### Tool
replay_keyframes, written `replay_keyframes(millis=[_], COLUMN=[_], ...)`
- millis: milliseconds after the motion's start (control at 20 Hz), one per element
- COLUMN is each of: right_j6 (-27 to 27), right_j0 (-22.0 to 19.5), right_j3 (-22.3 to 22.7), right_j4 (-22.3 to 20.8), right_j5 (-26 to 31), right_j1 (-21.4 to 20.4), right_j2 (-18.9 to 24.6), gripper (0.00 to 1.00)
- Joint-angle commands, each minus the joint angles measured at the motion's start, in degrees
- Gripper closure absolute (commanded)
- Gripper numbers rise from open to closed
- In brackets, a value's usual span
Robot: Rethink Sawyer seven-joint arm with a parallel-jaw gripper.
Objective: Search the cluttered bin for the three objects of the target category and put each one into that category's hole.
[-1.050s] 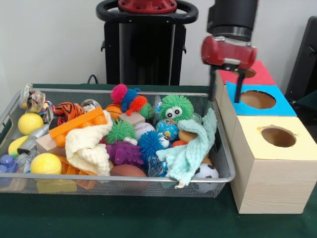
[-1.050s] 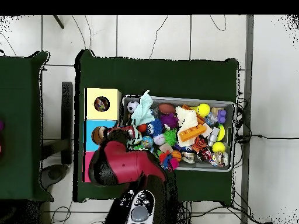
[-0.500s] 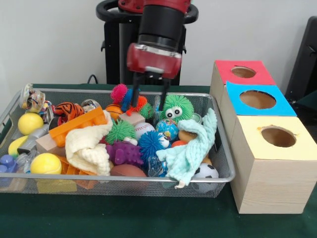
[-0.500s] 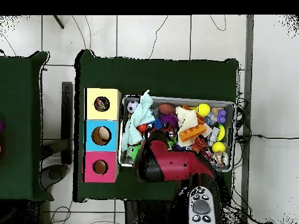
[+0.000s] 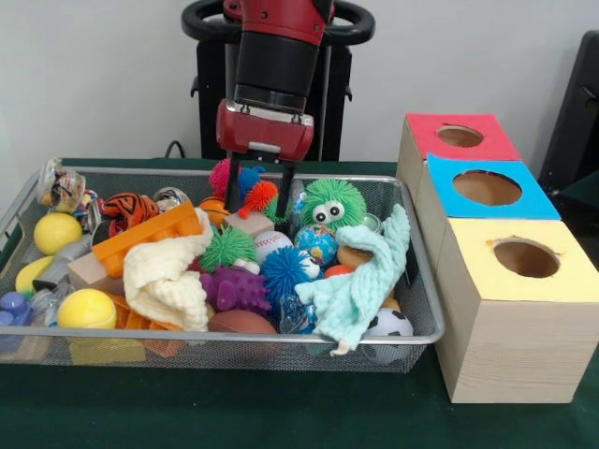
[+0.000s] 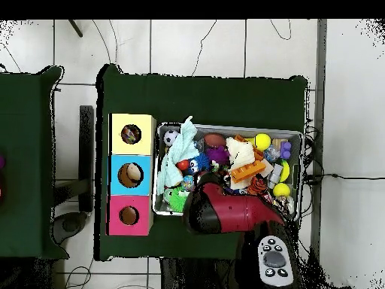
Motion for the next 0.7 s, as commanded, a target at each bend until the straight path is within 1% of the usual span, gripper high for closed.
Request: replay_keyframes(millis=[50,150,250,350,500,650,700], right_j6=[3.3,3.7,3.7,3.1,1.9,-0.6,-1.3], right_j0=[-3.7,-3.4,-3.0,-2.0,-1.0,-0.1,-0.2], right_j3=[8.8,11.3,14.1,16.1,19.7,22.9,23.7], right_j4=[2.4,3.0,4.1,4.5,5.1,6.7,7.3], right_j5=[12.1,13.7,16.4,19.0,21.8,27.1,28.7], right_j1=[-0.4,-3.2,-7.7,-11.5,-17.9,-24.8,-26.3], right_j2=[13.7,14.2,14.4,13.6,13.2,12.9,13.1], gripper=[0.0,0.0,0.0,0.0,0.0,0.0,0.0])
